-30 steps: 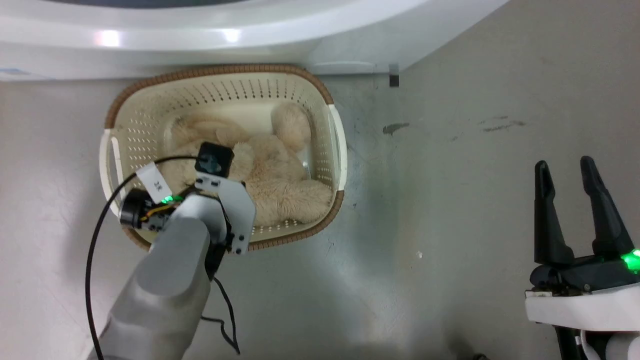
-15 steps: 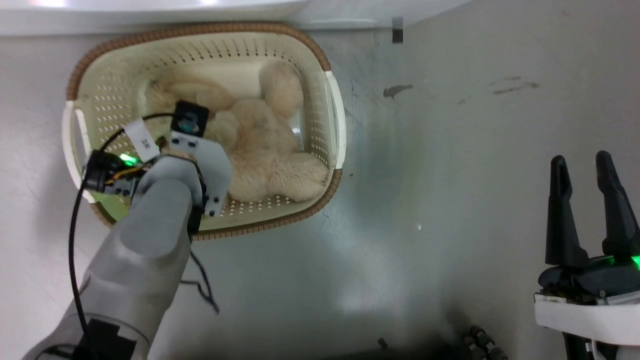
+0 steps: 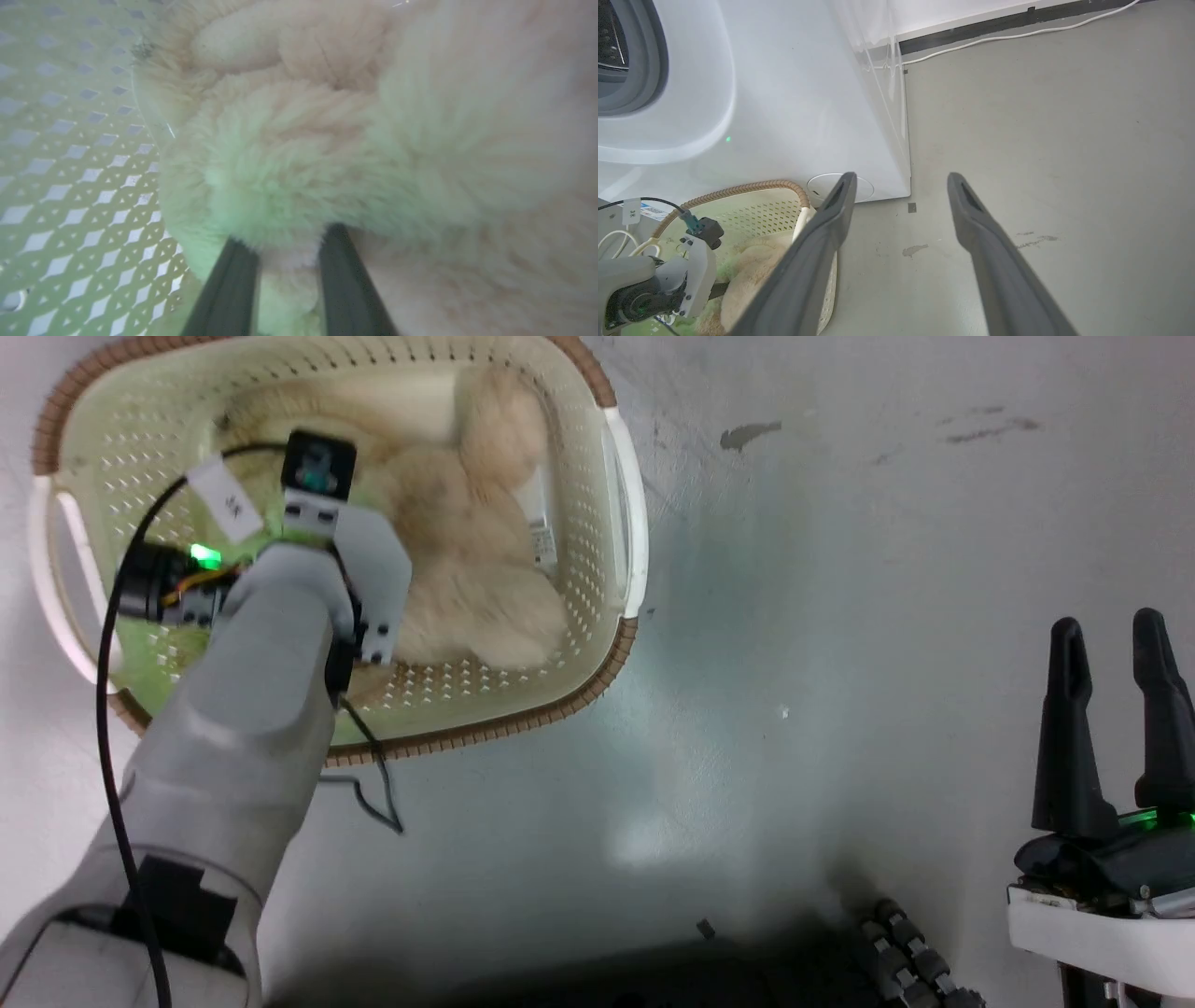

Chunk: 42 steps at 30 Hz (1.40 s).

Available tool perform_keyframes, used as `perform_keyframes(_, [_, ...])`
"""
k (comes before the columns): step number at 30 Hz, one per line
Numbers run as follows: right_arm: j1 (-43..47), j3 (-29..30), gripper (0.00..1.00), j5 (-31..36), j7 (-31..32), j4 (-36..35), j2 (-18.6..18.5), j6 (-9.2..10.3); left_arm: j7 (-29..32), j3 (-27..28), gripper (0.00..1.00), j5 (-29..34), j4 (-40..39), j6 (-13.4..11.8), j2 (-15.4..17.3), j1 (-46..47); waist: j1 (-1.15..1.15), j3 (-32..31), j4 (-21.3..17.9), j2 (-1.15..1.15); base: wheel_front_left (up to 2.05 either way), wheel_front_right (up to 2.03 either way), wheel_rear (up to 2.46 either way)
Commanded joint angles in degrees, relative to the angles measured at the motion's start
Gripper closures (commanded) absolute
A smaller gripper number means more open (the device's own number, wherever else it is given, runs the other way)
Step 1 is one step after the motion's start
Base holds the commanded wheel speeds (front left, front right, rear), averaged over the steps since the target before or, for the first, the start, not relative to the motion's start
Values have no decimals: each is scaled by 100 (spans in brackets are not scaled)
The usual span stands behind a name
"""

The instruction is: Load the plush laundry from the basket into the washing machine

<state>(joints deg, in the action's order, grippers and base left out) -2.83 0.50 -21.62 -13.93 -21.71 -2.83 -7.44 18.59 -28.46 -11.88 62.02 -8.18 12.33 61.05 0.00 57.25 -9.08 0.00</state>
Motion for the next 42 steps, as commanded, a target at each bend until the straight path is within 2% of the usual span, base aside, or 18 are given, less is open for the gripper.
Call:
perform_keyframes(1, [-77,-19,0,-75,-66,-72,-5,-4,49,-102,100,-44,208,50,47,68,0,118,-18,0,0,0,0])
perform_keyframes(7, [-356,-182,0,-208,-107,-42,-5,-5,94,-166,100,-181,227,131,121,310,0,284,-70,0,0,0,0])
perform_keyframes(12, [-657,-270,0,-297,-107,198,-5,-5,17,-215,100,-228,53,222,92,230,0,52,-24,0,0,0,0])
perform_keyframes(26, [-929,-232,0,-408,-107,909,-5,-5,-404,-433,100,-342,-423,514,11,-429,0,-1234,377,0,0,0,0])
perform_keyframes(42, [-444,-57,0,-45,-107,1275,-5,-5,-1781,-159,100,-1011,-1509,687,-334,-1604,0,-2988,1255,0,0,0,0])
